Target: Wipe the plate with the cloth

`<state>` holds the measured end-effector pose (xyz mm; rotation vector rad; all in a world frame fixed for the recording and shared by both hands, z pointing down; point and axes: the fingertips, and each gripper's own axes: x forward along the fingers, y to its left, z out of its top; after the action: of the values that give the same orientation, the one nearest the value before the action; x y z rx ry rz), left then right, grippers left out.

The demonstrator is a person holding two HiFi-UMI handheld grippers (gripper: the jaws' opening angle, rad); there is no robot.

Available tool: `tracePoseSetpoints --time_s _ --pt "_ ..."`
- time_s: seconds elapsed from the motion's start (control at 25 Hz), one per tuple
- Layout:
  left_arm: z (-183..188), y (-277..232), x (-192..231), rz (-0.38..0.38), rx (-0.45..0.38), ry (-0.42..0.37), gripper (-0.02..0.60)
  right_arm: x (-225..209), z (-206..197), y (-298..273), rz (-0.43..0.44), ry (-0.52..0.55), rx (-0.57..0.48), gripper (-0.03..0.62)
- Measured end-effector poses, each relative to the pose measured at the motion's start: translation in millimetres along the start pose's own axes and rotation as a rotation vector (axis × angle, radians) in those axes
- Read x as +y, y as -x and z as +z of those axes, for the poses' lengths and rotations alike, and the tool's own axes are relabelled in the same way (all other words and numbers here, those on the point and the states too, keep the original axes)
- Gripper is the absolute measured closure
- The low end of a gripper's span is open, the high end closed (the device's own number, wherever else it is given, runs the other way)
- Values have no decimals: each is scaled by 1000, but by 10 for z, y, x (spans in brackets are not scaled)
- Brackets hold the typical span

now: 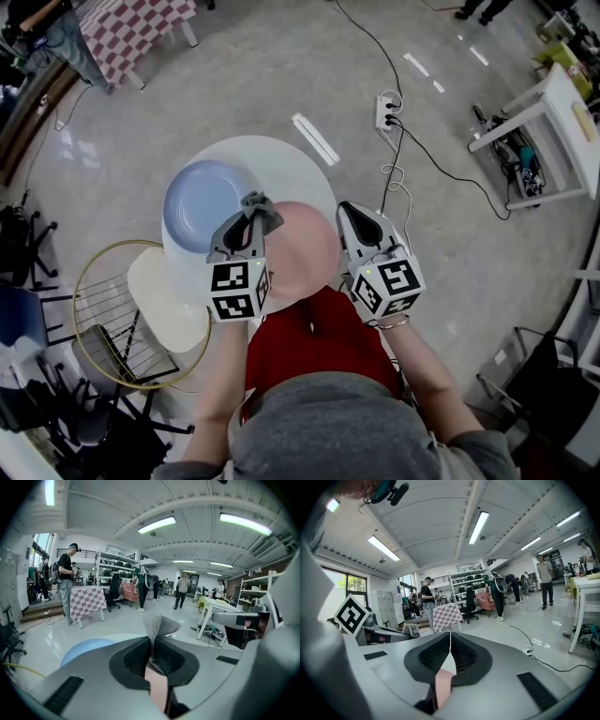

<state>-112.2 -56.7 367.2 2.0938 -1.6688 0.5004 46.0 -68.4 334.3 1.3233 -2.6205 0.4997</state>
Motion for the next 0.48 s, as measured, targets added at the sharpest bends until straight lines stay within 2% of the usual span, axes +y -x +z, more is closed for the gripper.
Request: tracePoseSetpoints --time_s 0.48 --pt "328 349 95 46 -139 -6 545 172 433 154 31 13 -97 565"
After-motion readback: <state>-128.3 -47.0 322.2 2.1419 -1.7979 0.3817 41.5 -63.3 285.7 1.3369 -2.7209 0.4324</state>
